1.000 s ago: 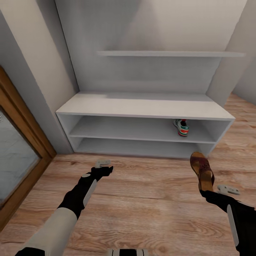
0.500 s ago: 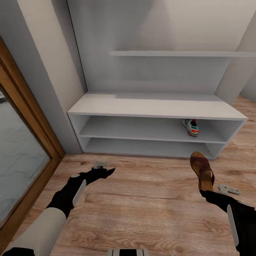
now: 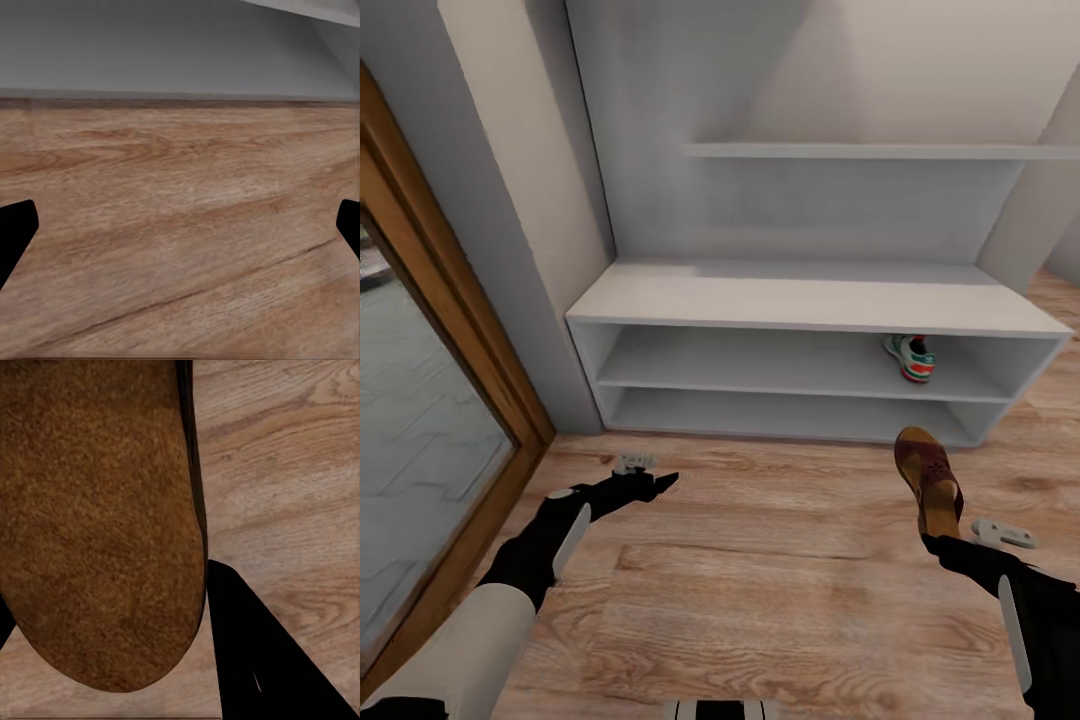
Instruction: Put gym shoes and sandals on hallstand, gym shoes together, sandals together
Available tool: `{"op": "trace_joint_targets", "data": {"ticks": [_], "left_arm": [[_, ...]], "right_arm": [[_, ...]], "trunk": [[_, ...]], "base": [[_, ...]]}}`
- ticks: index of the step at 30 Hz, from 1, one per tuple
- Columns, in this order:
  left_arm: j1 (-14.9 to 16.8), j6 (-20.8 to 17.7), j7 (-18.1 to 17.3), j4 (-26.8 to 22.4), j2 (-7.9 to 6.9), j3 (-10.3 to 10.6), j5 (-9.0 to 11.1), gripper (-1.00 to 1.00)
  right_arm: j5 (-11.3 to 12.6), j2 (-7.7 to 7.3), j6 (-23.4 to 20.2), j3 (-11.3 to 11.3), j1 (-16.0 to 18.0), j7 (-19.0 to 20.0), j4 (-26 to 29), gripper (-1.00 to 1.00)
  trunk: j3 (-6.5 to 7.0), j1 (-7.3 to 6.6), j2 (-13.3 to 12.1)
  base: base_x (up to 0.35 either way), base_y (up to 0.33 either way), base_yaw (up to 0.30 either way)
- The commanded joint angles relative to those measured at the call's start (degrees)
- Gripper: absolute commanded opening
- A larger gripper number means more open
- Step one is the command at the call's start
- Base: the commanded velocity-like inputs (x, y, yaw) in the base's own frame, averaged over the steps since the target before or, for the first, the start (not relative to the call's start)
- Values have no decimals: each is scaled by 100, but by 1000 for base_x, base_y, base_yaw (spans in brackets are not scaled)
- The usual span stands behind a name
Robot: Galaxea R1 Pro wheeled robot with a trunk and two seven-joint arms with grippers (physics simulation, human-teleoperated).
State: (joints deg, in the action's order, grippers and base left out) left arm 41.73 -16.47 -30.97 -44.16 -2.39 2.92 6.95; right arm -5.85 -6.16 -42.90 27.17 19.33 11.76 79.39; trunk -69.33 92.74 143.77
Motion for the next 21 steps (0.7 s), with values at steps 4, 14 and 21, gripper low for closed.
{"op": "trace_joint_targets", "data": {"ticks": [4, 14, 21], "left_arm": [[1, -51, -4, -5, -15, -37, 60, 100], [1, -50, -5, -5, -16, -46, 60, 100], [1, -49, -12, -5, -16, -46, 55, 100]], "right_arm": [[-39, 2, -34, 7, 1, 39, 9, -100], [-39, 7, -31, 10, 1, 45, 4, -100], [-43, 10, -25, 0, 1, 38, -3, -100]], "trunk": [[-5, -1, 2], [-5, -1, 2], [-5, -1, 2]], "base": [[14, 317, -160], [34, 131, -113], [0, 1, -1]]}}
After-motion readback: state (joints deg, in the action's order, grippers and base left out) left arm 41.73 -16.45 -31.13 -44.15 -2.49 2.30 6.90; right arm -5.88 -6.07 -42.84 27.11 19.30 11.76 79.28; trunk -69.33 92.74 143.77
